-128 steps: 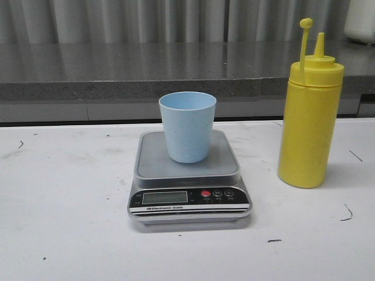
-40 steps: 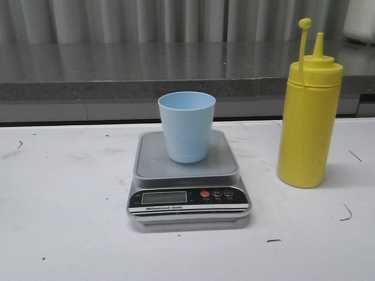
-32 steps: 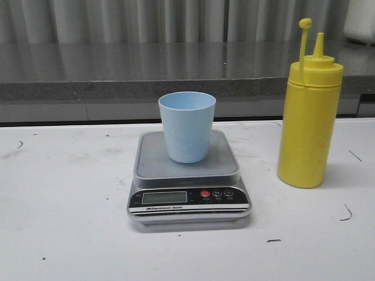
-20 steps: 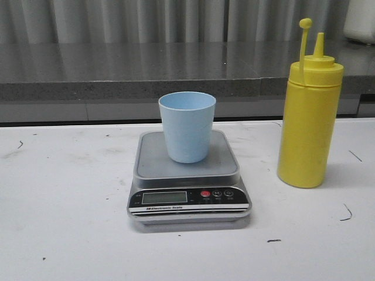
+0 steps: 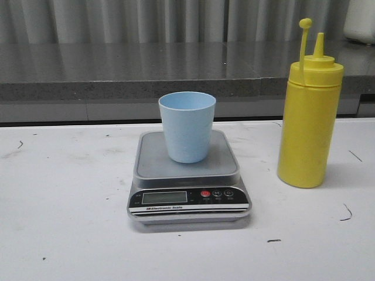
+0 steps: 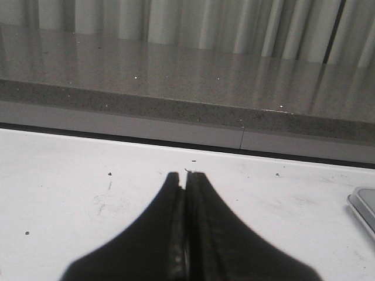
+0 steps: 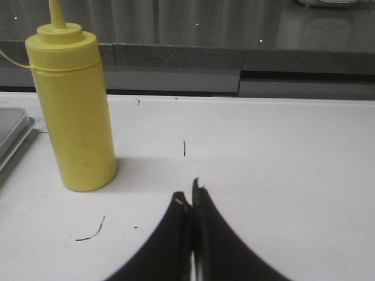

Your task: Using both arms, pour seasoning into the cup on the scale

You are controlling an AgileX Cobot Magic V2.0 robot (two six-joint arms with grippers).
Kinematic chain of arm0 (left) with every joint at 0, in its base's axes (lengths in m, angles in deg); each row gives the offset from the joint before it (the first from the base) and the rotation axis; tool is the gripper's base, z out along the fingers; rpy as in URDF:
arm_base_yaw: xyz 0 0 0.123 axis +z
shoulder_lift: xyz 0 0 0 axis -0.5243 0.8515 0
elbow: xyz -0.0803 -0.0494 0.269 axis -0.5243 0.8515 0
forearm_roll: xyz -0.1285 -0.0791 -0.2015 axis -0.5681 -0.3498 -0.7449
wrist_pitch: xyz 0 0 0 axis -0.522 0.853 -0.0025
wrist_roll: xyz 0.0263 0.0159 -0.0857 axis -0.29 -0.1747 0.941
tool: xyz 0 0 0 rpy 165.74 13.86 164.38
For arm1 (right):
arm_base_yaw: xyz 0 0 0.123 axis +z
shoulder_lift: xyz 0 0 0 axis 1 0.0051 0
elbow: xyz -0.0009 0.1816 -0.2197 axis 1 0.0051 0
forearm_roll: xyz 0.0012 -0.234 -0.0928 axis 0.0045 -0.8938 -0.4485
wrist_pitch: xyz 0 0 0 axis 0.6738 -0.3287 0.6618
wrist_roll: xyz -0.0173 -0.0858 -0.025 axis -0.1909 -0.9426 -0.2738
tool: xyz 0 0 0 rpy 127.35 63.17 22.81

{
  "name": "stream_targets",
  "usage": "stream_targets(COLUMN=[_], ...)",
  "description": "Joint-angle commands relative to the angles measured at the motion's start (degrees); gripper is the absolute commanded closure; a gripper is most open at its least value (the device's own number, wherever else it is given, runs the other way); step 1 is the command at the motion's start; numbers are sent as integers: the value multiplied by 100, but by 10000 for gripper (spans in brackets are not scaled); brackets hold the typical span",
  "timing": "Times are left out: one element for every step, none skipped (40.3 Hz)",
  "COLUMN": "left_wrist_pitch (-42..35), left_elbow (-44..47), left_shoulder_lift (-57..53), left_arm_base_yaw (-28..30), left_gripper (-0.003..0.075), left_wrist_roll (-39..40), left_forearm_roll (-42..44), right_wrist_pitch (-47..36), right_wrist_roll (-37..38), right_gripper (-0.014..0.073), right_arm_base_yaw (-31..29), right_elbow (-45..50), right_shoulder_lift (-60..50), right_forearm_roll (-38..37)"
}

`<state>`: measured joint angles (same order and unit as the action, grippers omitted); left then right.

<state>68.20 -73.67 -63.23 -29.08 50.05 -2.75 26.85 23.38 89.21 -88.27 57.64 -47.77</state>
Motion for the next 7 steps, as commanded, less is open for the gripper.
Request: stream_targets(left_wrist_pitch=[-490,-490,-490,-490,-490,-490,-490], left_elbow=[131,131,131,131,131,131,131], left_shoulder_lift=[-97,-97,-97,-97,-97,-97,-97], left_arm_base_yaw=[3,3,3,3,3,3,3], left_gripper=[740,740,740,740,740,740,740], left_wrist_roll=[53,53,53,53,53,53,53], left_forearm_roll=[-42,-42,-42,-42,-42,-42,-42], right_wrist_pitch=[-418,-418,-418,-418,-418,-418,-418], right_wrist_roll=[7,7,7,7,7,7,7], right_gripper=[654,654,654,654,654,654,654], right_arm_base_yaw=[-52,-52,-52,-52,-52,-52,-52], right_elbow=[-35,-35,-35,-35,-35,-35,-35], right_shoulder_lift=[-83,-83,-83,-83,-83,-83,-83], right_forearm_roll=[-65,-65,-65,-65,-65,-65,-65])
